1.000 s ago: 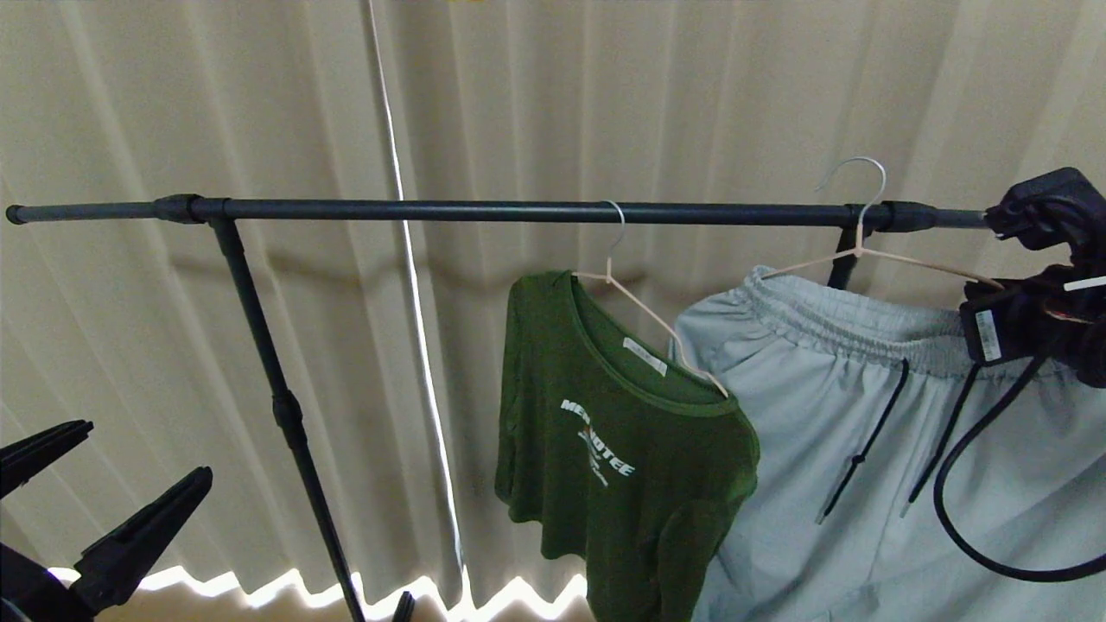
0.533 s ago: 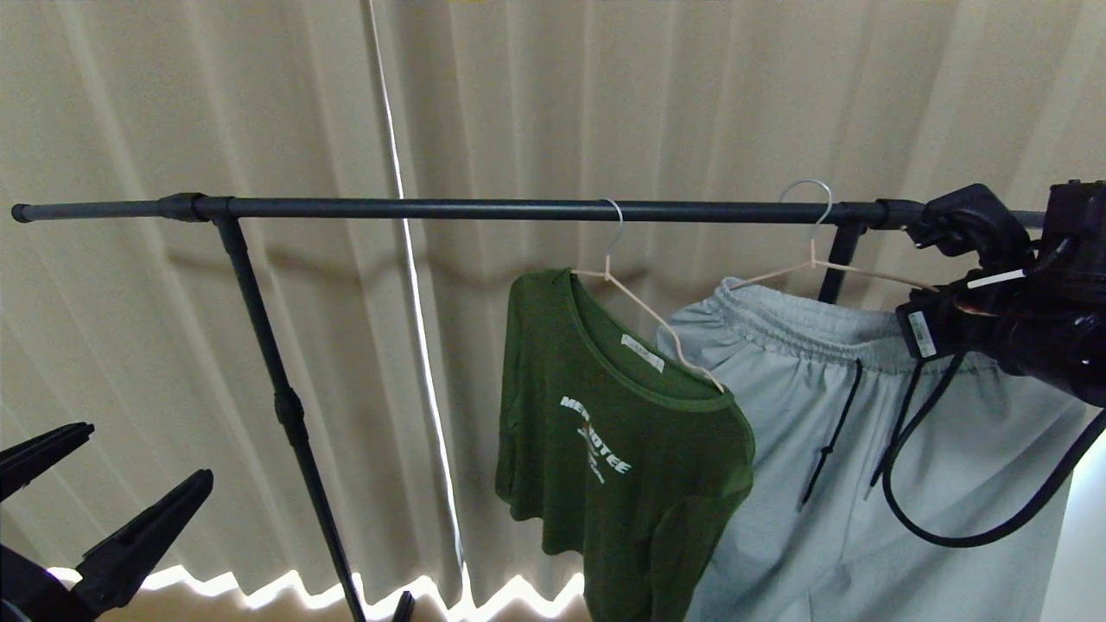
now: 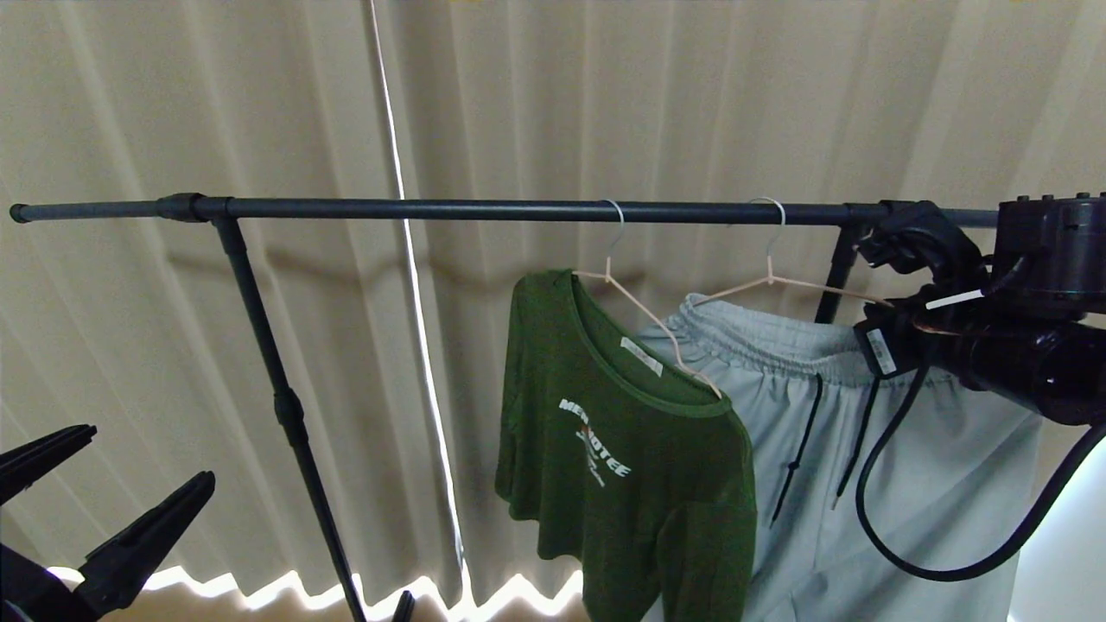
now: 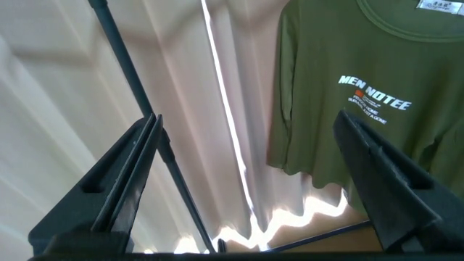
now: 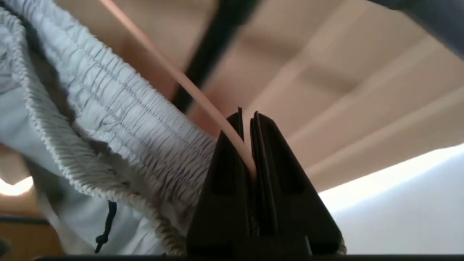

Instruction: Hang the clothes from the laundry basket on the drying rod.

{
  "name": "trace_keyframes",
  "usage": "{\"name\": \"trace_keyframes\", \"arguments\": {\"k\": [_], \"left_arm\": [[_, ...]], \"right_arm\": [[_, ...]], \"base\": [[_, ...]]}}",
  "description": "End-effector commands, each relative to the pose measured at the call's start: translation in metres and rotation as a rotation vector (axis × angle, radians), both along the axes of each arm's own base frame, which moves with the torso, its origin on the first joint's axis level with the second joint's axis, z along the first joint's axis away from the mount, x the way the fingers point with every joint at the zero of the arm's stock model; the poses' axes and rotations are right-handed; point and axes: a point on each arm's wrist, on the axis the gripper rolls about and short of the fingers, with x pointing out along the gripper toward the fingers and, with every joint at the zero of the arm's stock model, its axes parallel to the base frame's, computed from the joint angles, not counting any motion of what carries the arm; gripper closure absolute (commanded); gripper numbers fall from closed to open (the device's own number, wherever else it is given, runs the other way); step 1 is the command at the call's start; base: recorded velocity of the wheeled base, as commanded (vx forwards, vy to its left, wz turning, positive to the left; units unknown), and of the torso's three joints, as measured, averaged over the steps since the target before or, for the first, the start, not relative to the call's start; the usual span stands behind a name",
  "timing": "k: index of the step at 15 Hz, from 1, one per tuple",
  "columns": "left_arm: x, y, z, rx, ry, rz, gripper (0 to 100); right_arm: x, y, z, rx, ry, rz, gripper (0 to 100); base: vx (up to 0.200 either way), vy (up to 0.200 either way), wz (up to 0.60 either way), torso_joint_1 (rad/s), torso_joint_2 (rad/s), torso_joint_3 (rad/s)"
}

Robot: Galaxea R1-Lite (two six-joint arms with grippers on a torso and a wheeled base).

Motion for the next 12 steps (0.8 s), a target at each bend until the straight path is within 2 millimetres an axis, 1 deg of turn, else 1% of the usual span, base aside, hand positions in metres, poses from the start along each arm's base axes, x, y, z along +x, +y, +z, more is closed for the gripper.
{"name": "trace_keyframes", "arguments": {"k": [1,2,3,6,7,8,11,12], "left_arm": [[0.0,0.0,0.0,0.001,-0.001,0.001,0],[0.0,0.0,0.0,0.001,0.001,0.001,0],[0.0,0.0,0.0,0.001,0.001,0.001,0],[0.0,0.0,0.001,0.0,-0.004,0.001,0],[0.001,0.0,0.002,-0.001,-0.006,0.006,0],[0.001,0.001,0.003,-0.001,-0.009,0.009,0],[0.001,0.001,0.002,-0.003,-0.006,0.016,0],[0.001,0.001,0.003,-0.003,-0.009,0.016,0]], "right_arm": [[-0.003,0.001,-0.002,-0.001,0.004,0.006,100],[-0.006,0.0,-0.003,-0.001,0.004,0.006,100],[-0.01,-0.001,-0.003,-0.001,0.004,0.008,0],[-0.02,0.0,0.001,0.019,-0.012,0.034,0],[-0.03,0.004,0.0,0.046,-0.019,0.096,0],[-0.036,0.003,-0.002,0.082,-0.034,0.135,0],[-0.049,0.001,-0.005,0.151,-0.138,0.256,0],[-0.054,0.0,-0.007,0.167,-0.176,0.27,0]], "base": [[0.0,0.0,0.0,0.0,0.0,0.0],[0.0,0.0,0.0,0.0,0.0,0.0],[0.0,0.0,0.0,0.0,0.0,0.0],[0.0,0.0,0.0,0.0,0.0,0.0],[0.0,0.0,0.0,0.0,0.0,0.0],[0.0,0.0,0.0,0.0,0.0,0.0],[0.0,0.0,0.0,0.0,0.0,0.0],[0.0,0.0,0.0,0.0,0.0,0.0]]}}
